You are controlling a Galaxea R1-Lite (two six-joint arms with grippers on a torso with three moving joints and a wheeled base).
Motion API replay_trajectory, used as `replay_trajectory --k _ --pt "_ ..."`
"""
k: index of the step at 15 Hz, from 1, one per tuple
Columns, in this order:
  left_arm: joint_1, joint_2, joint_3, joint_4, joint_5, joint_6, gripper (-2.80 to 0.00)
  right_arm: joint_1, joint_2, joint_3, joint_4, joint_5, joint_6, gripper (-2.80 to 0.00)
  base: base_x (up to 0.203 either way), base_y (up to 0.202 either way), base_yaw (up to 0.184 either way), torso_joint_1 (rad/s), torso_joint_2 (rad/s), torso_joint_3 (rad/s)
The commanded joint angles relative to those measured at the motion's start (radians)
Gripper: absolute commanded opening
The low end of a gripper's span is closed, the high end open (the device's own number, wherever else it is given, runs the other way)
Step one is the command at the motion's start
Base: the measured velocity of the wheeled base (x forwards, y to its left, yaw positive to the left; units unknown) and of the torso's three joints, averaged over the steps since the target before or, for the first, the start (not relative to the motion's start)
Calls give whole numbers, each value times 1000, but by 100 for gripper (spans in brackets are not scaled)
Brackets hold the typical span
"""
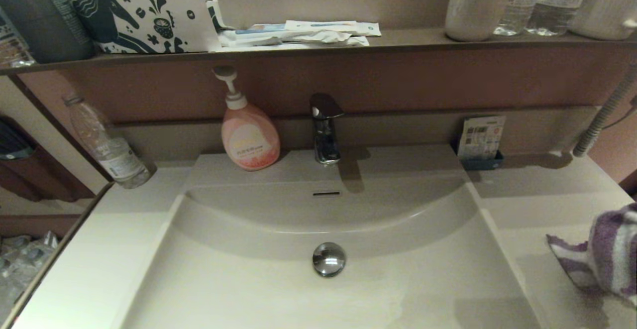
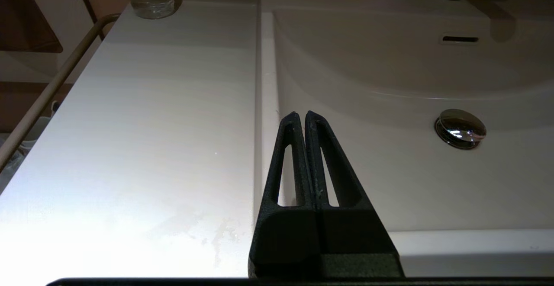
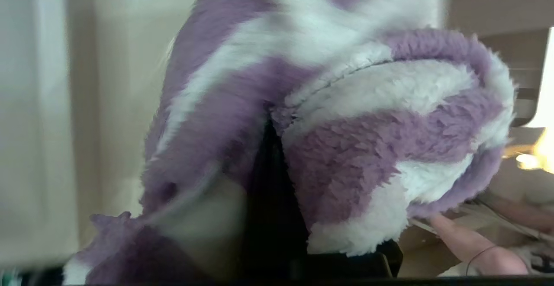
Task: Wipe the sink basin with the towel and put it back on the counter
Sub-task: Wipe the sink
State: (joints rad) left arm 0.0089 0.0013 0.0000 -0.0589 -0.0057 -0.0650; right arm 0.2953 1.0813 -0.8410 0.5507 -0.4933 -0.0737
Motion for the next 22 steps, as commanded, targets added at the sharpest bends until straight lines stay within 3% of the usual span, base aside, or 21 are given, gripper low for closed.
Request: replay_trajectory --k 1,4,7,9,11,13,15,18,20,22 --pt "0 0 0 0 0 -1 -280 1 -18 59 4 29 -5 -280 0 0 0 0 0 0" --pt "0 0 0 -1 0 -1 -280 40 -3 224 -2 94 -12 -280 0 0 0 0 0 0" --pt "0 0 0 -1 0 -1 -280 72 29 296 -22 329 -12 -280 0 0 0 0 0 0" --pt "0 0 0 -1 0 -1 -280 67 96 299 -25 380 -33 -280 0 0 0 0 0 0" --pt "0 0 0 -1 0 -1 -280 34 168 300 -36 416 -103 -280 0 0 0 0 0 0" --pt "0 0 0 1 0 -1 -280 -2 229 305 -117 506 -140 -280 0 0 0 0 0 0" --pt "0 0 0 0 0 -1 -280 -7 273 313 -146 585 -160 -280 0 0 0 0 0 0" --pt "0 0 0 0 0 -1 -280 -14 358 314 -183 626 -170 -280 0 0 0 0 0 0" --pt "0 0 0 1 0 -1 -280 -60 393 334 -307 665 -170 -280 0 0 0 0 0 0" --pt "0 0 0 0 0 -1 -280 -119 411 336 -369 762 -170 -280 0 0 0 0 0 0"
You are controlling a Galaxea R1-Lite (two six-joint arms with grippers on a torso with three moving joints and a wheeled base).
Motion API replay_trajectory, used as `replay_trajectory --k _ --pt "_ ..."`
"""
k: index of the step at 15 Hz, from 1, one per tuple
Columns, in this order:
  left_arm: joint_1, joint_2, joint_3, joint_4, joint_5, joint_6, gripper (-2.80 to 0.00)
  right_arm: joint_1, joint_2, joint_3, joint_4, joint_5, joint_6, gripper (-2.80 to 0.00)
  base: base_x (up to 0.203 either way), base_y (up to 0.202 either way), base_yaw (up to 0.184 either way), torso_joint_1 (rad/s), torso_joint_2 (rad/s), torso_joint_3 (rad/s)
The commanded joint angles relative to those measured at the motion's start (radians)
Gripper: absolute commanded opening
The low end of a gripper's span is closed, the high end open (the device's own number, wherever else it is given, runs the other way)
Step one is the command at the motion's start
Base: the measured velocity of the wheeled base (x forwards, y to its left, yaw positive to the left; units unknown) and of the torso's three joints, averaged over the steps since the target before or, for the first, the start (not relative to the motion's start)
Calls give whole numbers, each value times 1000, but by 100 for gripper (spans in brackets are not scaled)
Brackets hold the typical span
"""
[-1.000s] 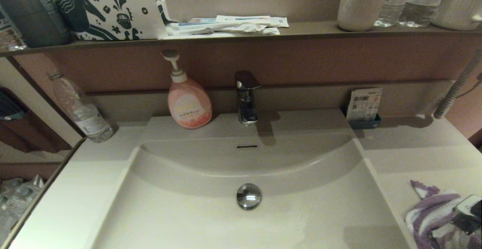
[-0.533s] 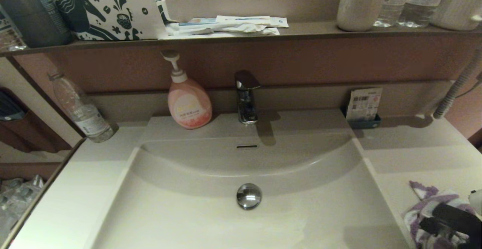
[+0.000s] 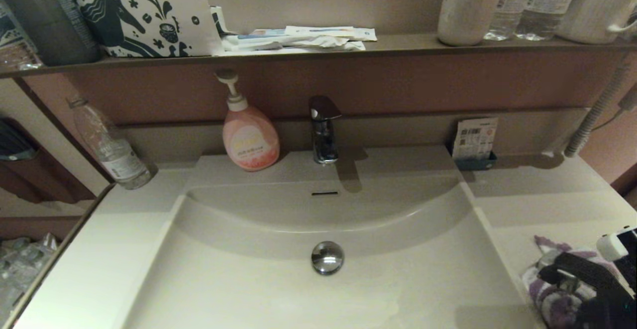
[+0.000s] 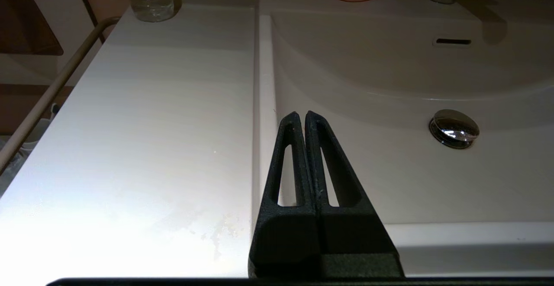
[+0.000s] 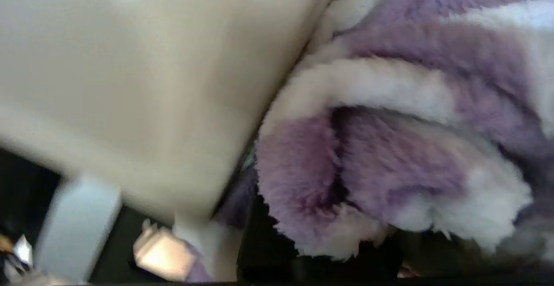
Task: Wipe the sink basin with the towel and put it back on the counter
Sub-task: Wipe the sink
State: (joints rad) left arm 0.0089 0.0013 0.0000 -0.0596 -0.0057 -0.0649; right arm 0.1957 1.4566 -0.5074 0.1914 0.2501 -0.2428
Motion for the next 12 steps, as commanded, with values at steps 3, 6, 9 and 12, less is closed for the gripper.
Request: replay_trajectory --k 3,6,9,12 --pt "0 0 0 1 0 -1 -280 -67 66 -3 -107 66 2 -280 0 0 0 0 0 0" --pt "0 0 0 0 0 -1 -280 -100 87 -35 -141 79 4 -280 0 0 0 0 0 0" --pt "0 0 0 1 0 -1 -280 -128 139 -49 -284 113 68 -280 0 0 0 0 0 0" --pt "0 0 0 0 0 -1 -280 -129 226 -63 -522 115 215 -280 0 0 0 0 0 0"
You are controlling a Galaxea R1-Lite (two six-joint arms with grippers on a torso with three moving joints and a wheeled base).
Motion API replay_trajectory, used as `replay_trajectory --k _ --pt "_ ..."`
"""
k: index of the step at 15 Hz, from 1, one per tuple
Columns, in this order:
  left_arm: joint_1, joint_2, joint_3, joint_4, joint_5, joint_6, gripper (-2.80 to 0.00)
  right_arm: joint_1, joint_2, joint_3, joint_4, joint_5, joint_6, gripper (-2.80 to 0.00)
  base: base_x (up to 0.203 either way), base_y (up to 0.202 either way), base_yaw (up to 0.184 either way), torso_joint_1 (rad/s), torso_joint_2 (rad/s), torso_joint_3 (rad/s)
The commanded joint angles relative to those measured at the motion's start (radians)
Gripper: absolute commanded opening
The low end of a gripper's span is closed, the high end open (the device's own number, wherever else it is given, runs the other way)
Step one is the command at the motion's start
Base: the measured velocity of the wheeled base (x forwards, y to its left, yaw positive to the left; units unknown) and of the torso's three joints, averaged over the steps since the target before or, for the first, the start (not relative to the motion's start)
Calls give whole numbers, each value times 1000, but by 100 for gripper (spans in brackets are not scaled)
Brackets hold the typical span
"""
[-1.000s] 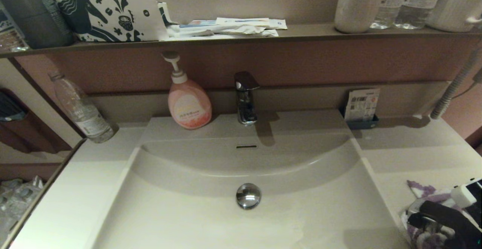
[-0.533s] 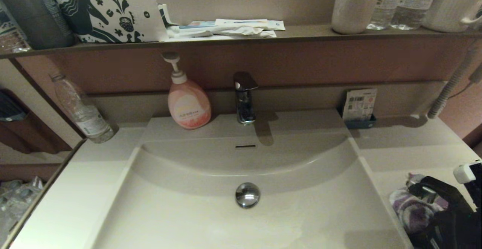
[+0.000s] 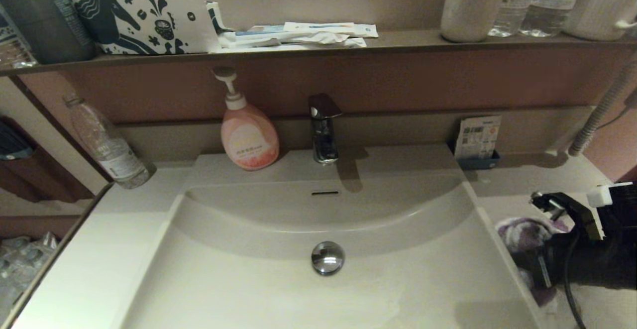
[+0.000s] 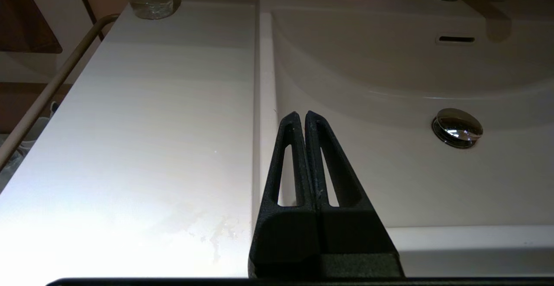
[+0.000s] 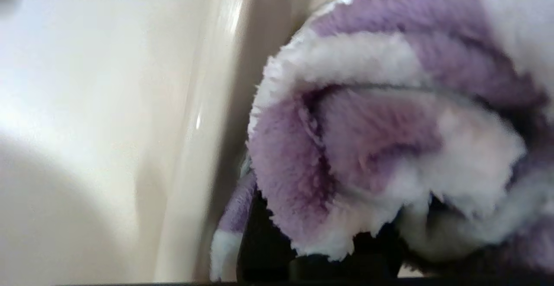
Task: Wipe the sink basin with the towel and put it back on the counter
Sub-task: Wipe the sink
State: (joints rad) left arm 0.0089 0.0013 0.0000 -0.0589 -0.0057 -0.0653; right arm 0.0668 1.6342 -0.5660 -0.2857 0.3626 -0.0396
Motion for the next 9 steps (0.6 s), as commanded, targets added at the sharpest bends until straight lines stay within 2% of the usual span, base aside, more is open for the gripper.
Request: replay_trajectory --k 1,3,6,9 --pt "0 0 0 -1 0 -1 -280 0 80 -17 -99 0 55 -280 0 0 0 0 0 0" --pt "0 0 0 -1 0 -1 -280 1 126 -71 -151 -4 132 -280 0 0 0 0 0 0" --pt "0 0 0 0 0 -1 -280 2 177 -171 -159 -48 221 -280 0 0 0 0 0 0" --pt "0 0 0 0 0 -1 -280 2 193 -239 -159 -70 260 -280 0 0 0 0 0 0"
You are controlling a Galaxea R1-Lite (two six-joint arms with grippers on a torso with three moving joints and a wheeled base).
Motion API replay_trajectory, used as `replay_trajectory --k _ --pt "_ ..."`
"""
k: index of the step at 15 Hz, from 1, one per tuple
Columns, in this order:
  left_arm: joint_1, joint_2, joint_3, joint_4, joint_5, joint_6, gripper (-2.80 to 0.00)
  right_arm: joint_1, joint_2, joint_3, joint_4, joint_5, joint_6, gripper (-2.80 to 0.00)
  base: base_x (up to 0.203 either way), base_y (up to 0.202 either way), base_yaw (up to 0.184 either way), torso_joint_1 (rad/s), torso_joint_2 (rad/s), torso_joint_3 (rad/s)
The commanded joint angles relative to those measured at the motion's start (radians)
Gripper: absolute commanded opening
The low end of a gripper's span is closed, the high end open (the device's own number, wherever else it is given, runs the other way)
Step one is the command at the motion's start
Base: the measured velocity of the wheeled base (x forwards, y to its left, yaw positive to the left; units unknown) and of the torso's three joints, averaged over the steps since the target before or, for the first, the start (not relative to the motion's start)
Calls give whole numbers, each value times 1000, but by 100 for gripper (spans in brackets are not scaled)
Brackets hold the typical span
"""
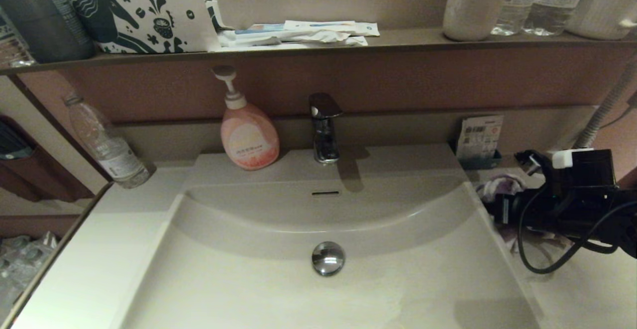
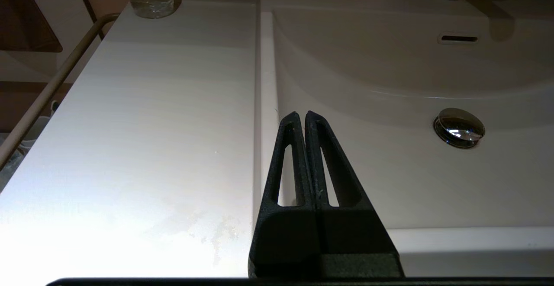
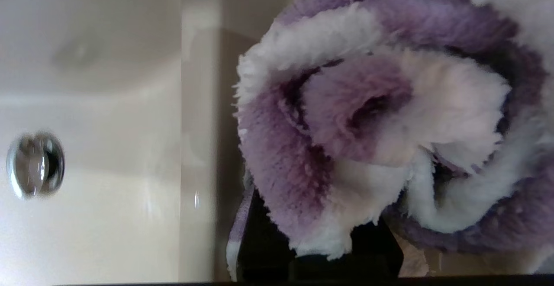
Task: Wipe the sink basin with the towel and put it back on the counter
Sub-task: Wipe the sink
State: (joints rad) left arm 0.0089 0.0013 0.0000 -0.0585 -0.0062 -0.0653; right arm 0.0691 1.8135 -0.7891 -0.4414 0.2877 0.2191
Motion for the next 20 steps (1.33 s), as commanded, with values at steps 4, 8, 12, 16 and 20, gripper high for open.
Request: replay_trajectory --k 4,8,12,16,20 --pt "0 0 0 0 0 -1 -280 11 -9 7 34 -24 -1 -280 0 0 0 0 0 0" --pt "0 0 0 0 0 -1 -280 83 -155 100 322 -26 -58 -280 0 0 0 0 0 0" --pt "0 0 0 -1 0 -1 -280 246 -298 252 407 -31 -75 -280 0 0 0 0 0 0" --pt "0 0 0 -1 0 -1 -280 434 -397 347 589 -87 -75 -280 0 0 0 0 0 0" --pt "0 0 0 -1 0 -1 -280 535 -447 408 728 -178 -76 -280 0 0 0 0 0 0"
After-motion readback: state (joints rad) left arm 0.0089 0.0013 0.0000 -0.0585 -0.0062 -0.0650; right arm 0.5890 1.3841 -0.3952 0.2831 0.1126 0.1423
